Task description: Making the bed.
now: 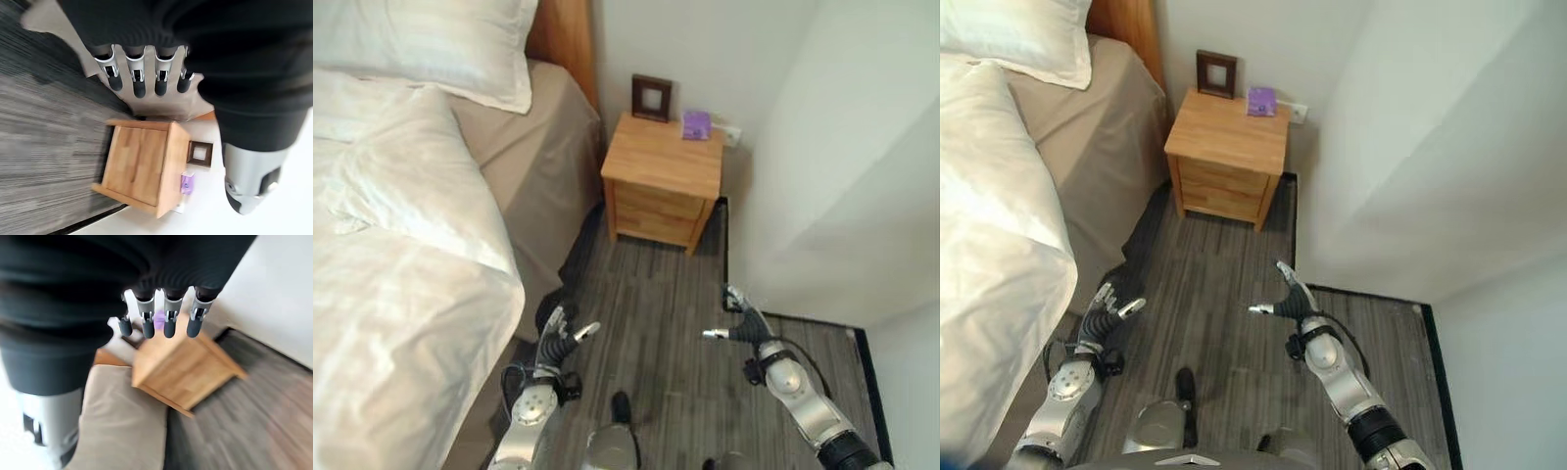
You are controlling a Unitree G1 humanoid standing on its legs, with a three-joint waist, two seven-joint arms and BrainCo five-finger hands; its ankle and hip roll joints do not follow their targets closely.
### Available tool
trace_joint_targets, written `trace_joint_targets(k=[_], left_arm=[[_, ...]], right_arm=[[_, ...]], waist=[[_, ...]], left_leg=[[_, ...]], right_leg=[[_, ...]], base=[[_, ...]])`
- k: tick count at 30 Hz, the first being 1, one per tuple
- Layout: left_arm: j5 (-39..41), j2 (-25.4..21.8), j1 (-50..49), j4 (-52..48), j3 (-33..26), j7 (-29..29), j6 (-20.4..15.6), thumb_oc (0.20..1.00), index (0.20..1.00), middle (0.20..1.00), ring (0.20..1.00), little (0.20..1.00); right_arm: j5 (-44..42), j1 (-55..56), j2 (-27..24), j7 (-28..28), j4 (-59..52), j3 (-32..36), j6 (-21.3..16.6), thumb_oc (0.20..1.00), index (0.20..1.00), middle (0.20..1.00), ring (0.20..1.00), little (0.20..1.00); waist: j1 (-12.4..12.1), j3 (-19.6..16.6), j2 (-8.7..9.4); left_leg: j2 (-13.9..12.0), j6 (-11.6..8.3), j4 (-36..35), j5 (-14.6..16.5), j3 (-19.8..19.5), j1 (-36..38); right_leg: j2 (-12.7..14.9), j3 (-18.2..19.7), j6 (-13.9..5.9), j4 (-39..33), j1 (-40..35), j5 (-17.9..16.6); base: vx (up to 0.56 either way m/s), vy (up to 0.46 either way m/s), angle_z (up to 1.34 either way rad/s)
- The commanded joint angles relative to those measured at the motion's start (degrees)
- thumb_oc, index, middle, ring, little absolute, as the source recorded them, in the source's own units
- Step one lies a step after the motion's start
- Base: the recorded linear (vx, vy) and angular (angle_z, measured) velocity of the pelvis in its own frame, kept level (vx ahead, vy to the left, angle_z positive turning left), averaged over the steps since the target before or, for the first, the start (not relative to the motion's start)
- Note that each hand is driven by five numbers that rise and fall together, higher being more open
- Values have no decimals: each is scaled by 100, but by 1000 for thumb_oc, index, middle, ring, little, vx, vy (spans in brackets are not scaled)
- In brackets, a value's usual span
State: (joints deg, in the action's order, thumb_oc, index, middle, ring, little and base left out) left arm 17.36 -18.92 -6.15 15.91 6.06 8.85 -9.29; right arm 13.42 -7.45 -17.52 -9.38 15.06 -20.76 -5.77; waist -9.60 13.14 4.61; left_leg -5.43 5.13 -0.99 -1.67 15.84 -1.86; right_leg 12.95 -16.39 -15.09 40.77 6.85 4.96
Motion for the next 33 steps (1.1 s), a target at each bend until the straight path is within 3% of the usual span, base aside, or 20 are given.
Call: trace_joint_targets(k=[1, 3, 4, 5, 6, 7, 9, 12, 14, 16, 17, 18, 19, 20, 21, 24, 28, 31, 33], left_arm=[[32, -252, -57, -506, 41, 23, -209, 1000, 1000, 1000, 1000, 1000], [34, -265, -112, -555, 46, -49, -210, 1000, 1000, 1000, 1000, 1000], [14, -255, -146, -578, 39, -90, -197, 1000, 1000, 1000, 1000, 1000], [11, -190, -94, -492, 41, -130, -197, 1000, 1000, 1000, 1000, 1000], [11, -189, -89, -491, 39, -130, -197, 1000, 1000, 1000, 1000, 1000], [4, -173, -29, -431, 67, -120, -201, 1000, 1000, 1000, 1000, 1000], [-33, -171, 37, -246, 54, -144, -204, 1000, 1000, 1000, 1000, 1000], [50, -13, -83, -221, -13, -121, -209, 1000, 1000, 1000, 1000, 1000], [204, 83, -56, -214, 19, -95, -209, 1000, 1000, 1000, 1000, 1000], [291, 135, 50, -212, 72, -97, -200, 1000, 1000, 1000, 1000, 1000], [375, 160, 174, -189, 133, -111, -190, 1000, 1000, 1000, 1000, 1000], [309, 144, 273, -183, 203, -177, -145, 1000, 1000, 1000, 1000, 1000], [308, 142, 280, -182, 202, -176, -145, 1000, 1000, 1000, 1000, 1000], [231, 98, 325, -238, 235, -216, -134, 1000, 1000, 1000, 1000, 1000], [210, 69, 337, -293, 233, -218, -137, 1000, 1000, 1000, 1000, 1000], [239, 83, 268, -315, 205, -306, -91, 1000, 1000, 1000, 1000, 1000], [158, 10, 148, -372, 197, -372, -17, 1000, 1000, 1000, 1000, 1000], [119, -95, 30, -406, 112, -432, 30, 1000, 1000, 1000, 1000, 1000], [81, -179, -12, -396, 71, -392, 45, 1000, 1000, 1000, 1000, 1000]], right_arm=[[186, -412, -74, -22, -479, 126, -251, 1000, 1000, 1000, 1000, 1000], [220, -429, -172, 20, -570, 79, -264, 1000, 1000, 1000, 1000, 1000], [235, -414, -200, 38, -602, 68, -256, 1000, 1000, 1000, 1000, 1000], [239, -390, -223, 62, -552, 64, -210, 1000, 1000, 1000, 1000, 1000], [239, -395, -223, 61, -551, 63, -210, 1000, 1000, 1000, 1000, 1000], [249, -386, -237, 67, -544, 63, -204, 1000, 1000, 1000, 1000, 1000], [283, -354, -277, 98, -546, 63, -193, 1000, 1000, 1000, 1000, 1000], [220, -346, -283, 173, -545, -15, -221, 1000, 1000, 1000, 1000, 1000], [101, -326, -331, 110, -512, 20, -262, 1000, 1000, 1000, 1000, 1000], [29, -330, -355, 74, -469, 55, -245, 1000, 1000, 1000, 1000, 1000], [-17, -339, -372, 22, -397, 88, -214, 1000, 1000, 1000, 1000, 1000], [-48, -320, -400, 17, -316, 136, -162, 1000, 1000, 1000, 1000, 1000], [-48, -326, -397, 17, -314, 138, -163, 1000, 1000, 1000, 1000, 1000], [-49, -280, -449, -10, -283, 227, -167, 1000, 1000, 1000, 1000, 1000], [-84, -305, -468, -33, -265, 221, -168, 1000, 1000, 1000, 1000, 1000], [-56, -328, -440, -25, -239, 206, -143, 1000, 1000, 1000, 1000, 1000], [5, -240, -372, 30, -278, 188, -133, 1000, 1000, 1000, 1000, 1000], [7, -194, -273, 100, -342, 154, -150, 1000, 1000, 1000, 1000, 1000], [-42, -140, -194, 165, -396, 137, -150, 1000, 1000, 1000, 1000, 1000]], waist=[[0, 145, -43], [80, 152, 2], [140, 140, 33], [276, 143, 15], [283, 135, 23], [335, 147, 17], [437, 66, 117], [534, 24, 100], [557, 69, 56], [614, 117, 65], [650, 149, 95], [641, 161, 73], [657, 137, 92], [736, 88, -11], [726, 63, -65], [747, 1, -115], [801, -74, -54], [776, -118, 46], [860, -8, 39]], left_leg=[[-215, -445, -401, 78, -200, 63], [-170, -603, -401, 259, -433, 212], [-147, -693, -401, 378, -622, 306], [-161, -804, -401, 611, -1000, 508], [-153, -803, -401, 592, -1004, 485], [-164, -835, -401, 701, -1211, 615], [-170, -922, -401, 973, -1548, 895], [-328, -986, -41, 1241, -1723, 1088], [-476, -1181, 604, 1117, -1539, 773], [-570, -1223, 1052, 1003, -1362, 372], [-674, -1167, 1188, 945, -975, 108], [-490, -1022, 1101, 873, -488, -255], [-465, -1012, 1087, 838, -496, -295], [-448, -1013, 867, 624, 96, -582], [-440, -1015, 696, 389, 313, -704], [-439, -910, 270, 202, 555, -499], [-410, -850, -170, 33, 620, -169], [-349, -756, -331, 135, 628, 77], [-317, -700, -401, 164, 444, 186]], right_leg=[[177, -472, 172, -1324, -281, -913], [284, -468, 341, -2653, -233, -691], [224, -248, 381, -3461, -222, -671], [170, 449, 314, -4264, -24, -857], [176, 446, 316, -4284, -13, -883], [150, 802, 265, -4441, 130, -1013], [116, 1151, 210, -4522, 254, -1153], [-82, 1162, 294, -4432, -3, -1141], [-97, 882, 426, -4462, -195, -1038], [-50, 663, 510, -4502, -305, -938], [6, 466, 578, -4555, -429, -814], [-8, 226, 616, -4577, -632, -692], [15, 218, 614, -4577, -594, -707], [-72, 57, 615, -4577, -773, -512], [-108, -14, 623, -4577, -781, -471], [-178, -202, 619, -4577, -824, -502], [-161, -430, 623, -4306, -934, -459], [-72, -503, 551, -3688, -834, -423], [88, -222, 326, -2651, -337, -665]], base=[[499, -78, 58], [525, -172, 77], [780, -246, 104], [595, -183, 118], [622, -172, 118], [377, -126, 129], [725, -248, 123], [445, -213, 129], [222, -192, 36], [74, -123, 43], [141, -114, 91], [133, -111, 107], [271, -89, 89], [205, 7, 78], [220, 0, 68], [48, 21, 51], [112, 29, 30], [93, 56, 27], [67, 86, 51]])
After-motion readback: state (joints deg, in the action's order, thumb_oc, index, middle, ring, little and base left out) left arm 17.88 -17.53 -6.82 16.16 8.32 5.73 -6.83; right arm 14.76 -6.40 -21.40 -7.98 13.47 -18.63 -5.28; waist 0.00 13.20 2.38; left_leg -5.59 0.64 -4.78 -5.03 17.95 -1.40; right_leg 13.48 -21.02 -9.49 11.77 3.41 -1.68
